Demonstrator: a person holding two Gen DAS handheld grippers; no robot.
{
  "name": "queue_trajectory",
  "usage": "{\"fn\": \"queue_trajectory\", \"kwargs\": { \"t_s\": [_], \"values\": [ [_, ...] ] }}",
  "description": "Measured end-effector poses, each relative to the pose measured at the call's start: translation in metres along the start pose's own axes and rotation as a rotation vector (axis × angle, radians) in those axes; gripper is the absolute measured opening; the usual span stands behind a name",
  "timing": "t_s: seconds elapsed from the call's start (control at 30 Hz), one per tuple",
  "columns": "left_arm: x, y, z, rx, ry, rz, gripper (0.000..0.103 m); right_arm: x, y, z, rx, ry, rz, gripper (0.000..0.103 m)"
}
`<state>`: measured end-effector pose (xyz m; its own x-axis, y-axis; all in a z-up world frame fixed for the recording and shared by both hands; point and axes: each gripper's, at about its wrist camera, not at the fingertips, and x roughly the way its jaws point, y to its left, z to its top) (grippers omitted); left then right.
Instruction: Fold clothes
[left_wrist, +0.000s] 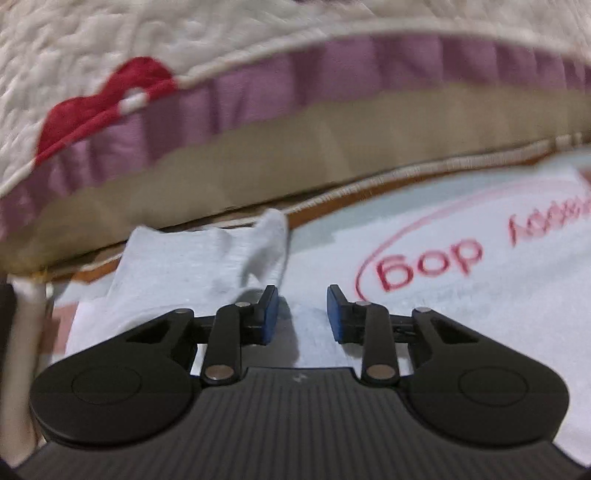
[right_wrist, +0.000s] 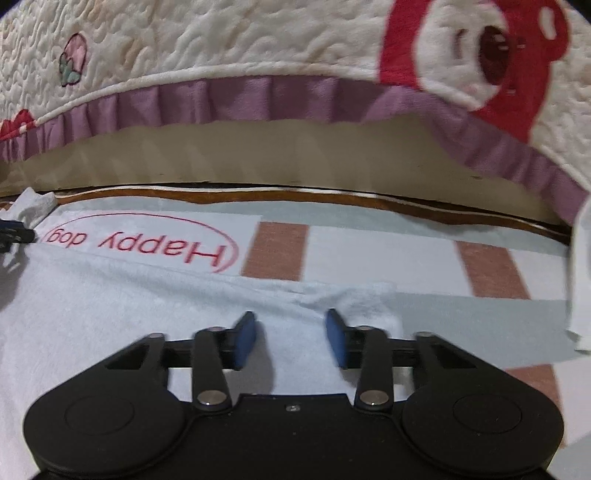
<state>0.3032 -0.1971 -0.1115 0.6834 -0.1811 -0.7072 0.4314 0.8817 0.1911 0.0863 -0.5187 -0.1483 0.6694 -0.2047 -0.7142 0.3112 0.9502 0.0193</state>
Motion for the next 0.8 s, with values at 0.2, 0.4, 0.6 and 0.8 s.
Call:
{"fn": "queue_trajectory", "kwargs": {
  "t_s": [0.2, 0.4, 0.6, 0.8],
  "values": [
    [-0.070, 0.003, -0.018, -0.057, -0.054, -0.122, 0.043, -0.067, -0.036, -0.033, 0.241, -0.052, -0.119, 0.050],
    [-0.106, 0.005, -0.075, -0.060, 0.063, -0.116, 0.045, -0.157, -0.028, -0.104, 0.519, -0.080, 0.126, 0.050],
    [-0.135, 0.026, -0.134, -0.137, 0.167, -0.027, 0.047, -0.167, -0.010, -0.172, 0.803, 0.044, 0.277, 0.052],
    [-0.163, 0.094, -0.194, -0.506, 0.146, 0.019, 0.048, -0.144, 0.012, -0.197, 1.002, -0.063, 0.308, 0.058]
  ]
}}
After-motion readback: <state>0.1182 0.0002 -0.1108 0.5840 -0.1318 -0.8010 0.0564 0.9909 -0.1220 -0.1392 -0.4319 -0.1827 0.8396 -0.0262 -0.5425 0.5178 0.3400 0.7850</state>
